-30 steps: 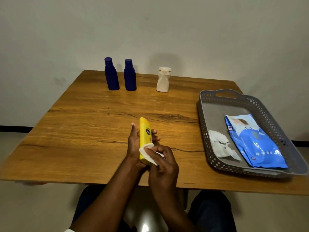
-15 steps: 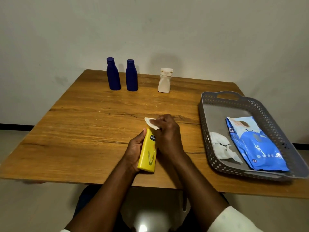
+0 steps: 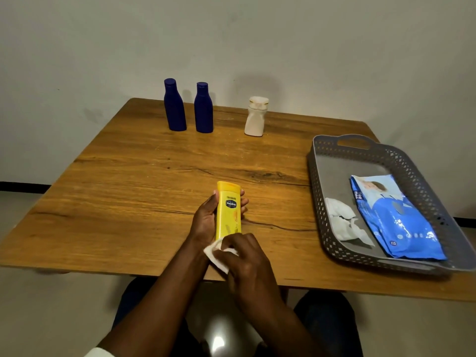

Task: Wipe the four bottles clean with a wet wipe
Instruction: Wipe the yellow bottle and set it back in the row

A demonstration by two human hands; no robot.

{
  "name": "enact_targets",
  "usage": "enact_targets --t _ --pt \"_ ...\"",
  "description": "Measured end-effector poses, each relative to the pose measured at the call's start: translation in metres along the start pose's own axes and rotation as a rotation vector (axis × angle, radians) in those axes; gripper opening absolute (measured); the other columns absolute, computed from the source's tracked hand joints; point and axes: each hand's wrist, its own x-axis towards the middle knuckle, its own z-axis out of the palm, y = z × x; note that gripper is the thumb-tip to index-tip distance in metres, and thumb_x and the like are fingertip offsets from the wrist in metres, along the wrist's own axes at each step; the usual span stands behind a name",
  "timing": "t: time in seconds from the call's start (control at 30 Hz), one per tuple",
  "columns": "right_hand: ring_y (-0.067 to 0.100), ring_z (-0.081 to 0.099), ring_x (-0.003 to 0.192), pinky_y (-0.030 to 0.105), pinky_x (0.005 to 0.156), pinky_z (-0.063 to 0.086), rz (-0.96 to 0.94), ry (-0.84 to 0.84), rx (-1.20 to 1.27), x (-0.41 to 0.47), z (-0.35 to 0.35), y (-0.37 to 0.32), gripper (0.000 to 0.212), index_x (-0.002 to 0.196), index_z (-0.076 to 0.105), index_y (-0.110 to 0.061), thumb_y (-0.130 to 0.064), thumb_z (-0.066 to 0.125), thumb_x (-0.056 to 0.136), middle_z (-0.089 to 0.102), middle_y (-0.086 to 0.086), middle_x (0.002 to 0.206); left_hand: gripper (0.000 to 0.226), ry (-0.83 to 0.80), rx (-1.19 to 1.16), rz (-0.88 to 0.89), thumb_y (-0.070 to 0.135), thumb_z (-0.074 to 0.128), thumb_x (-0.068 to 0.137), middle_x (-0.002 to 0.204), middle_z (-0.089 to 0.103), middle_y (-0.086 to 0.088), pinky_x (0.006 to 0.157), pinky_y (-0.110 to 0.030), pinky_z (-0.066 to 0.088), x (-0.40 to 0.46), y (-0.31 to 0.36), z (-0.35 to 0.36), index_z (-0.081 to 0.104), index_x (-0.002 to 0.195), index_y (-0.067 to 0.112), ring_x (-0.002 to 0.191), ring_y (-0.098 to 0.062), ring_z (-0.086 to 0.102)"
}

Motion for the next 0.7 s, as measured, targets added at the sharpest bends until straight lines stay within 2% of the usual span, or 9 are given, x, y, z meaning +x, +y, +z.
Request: enact_targets --t 0.07,0.17,0.23,0.27,0.4,0.47,0.53,0.6,0.7 --pt "0.011 0.054 0.096 0.012 0.079 0.044 0.066 0.030 0.138 -0.002 -0.009 0.002 0.022 0.092 0.073 -0.011 -0.008 0.054 0.083 0.061 0.003 0.097 0.054 0.008 0.010 0.027 0.042 0.033 0.095 0.104 0.071 -0.013 0.077 -0.029 0.058 0.001 -0.003 -0.001 0.057 0.116 -0.002 0.091 -0.021 0.070" --pt "-0.002 0.058 0.095 0.008 0.076 0.048 0.357 0.164 0.446 0.018 -0.032 0.014 0.041 0.089 0.074 -0.017 0.018 0.058 0.076 0.062 -0.002 0.098 0.065 -0.024 0.013 -0.032 0.054 0.028 0.095 0.102 0.070 -0.016 0.079 -0.033 0.058 -0.001 -0.002 -0.002 0.057 0.120 0.001 0.090 -0.023 0.070" --pt "-0.007 0.058 0.091 0.009 0.068 0.049 0.535 0.223 0.561 0.038 -0.043 0.027 0.043 0.091 0.071 -0.021 0.018 0.062 0.079 0.061 -0.004 0.100 0.066 -0.024 0.021 -0.072 0.057 0.034 0.092 0.100 0.070 -0.017 0.080 -0.036 0.056 -0.003 -0.001 -0.002 0.058 0.119 0.002 0.087 -0.025 0.070" --pt "-0.007 0.058 0.089 0.008 0.066 0.049 0.566 0.249 0.540 0.049 -0.046 0.032 0.041 0.094 0.071 -0.021 0.016 0.061 0.081 0.060 -0.005 0.101 0.062 -0.004 0.030 -0.083 0.055 0.040 0.091 0.100 0.070 -0.019 0.080 -0.035 0.056 -0.003 -0.001 -0.001 0.058 0.119 0.002 0.085 -0.025 0.071" --pt "-0.012 0.058 0.079 0.003 0.061 0.044 0.579 0.287 0.426 0.084 -0.038 0.044 0.035 0.100 0.071 -0.003 0.018 0.050 0.083 0.058 -0.001 0.096 0.067 0.039 0.064 -0.093 0.048 0.056 0.080 0.096 0.066 -0.020 0.072 -0.036 0.057 -0.003 -0.003 0.001 0.053 0.126 -0.001 0.076 -0.027 0.070" --pt "0.000 0.060 0.082 0.014 0.064 0.050 0.569 0.233 0.385 0.090 -0.024 0.045 0.031 0.096 0.072 -0.005 0.015 0.051 0.085 0.057 0.002 0.096 0.065 0.048 0.106 -0.053 0.046 0.056 0.079 0.093 0.066 -0.019 0.069 -0.037 0.056 -0.002 -0.004 -0.001 0.054 0.126 0.001 0.072 -0.027 0.069" --pt "0.009 0.057 0.087 0.015 0.072 0.048 0.499 0.181 0.277 0.088 -0.012 0.048 0.028 0.097 0.073 -0.007 0.010 0.053 0.086 0.055 0.002 0.097 0.058 0.054 0.135 -0.005 0.043 0.055 0.082 0.094 0.067 -0.018 0.071 -0.038 0.056 -0.001 -0.004 -0.002 0.056 0.123 0.002 0.075 -0.027 0.067" --pt "0.009 0.055 0.088 0.013 0.075 0.046 0.435 0.177 0.205 0.081 -0.007 0.050 0.026 0.100 0.073 -0.004 0.008 0.054 0.086 0.055 0.003 0.097 0.055 0.068 0.156 0.035 0.041 0.055 0.082 0.094 0.068 -0.018 0.073 -0.039 0.055 -0.001 -0.005 -0.002 0.058 0.119 0.001 0.076 -0.027 0.067" --pt "0.008 0.055 0.087 0.016 0.075 0.047 0.390 0.167 0.212 0.065 -0.009 0.043 0.022 0.095 0.071 -0.002 0.007 0.053 0.087 0.054 0.003 0.095 0.052 0.120 0.172 0.059 0.041 0.053 0.084 0.088 0.068 -0.017 0.067 -0.035 0.057 0.000 -0.006 -0.003 0.057 0.115 -0.001 0.072 -0.026 0.068"
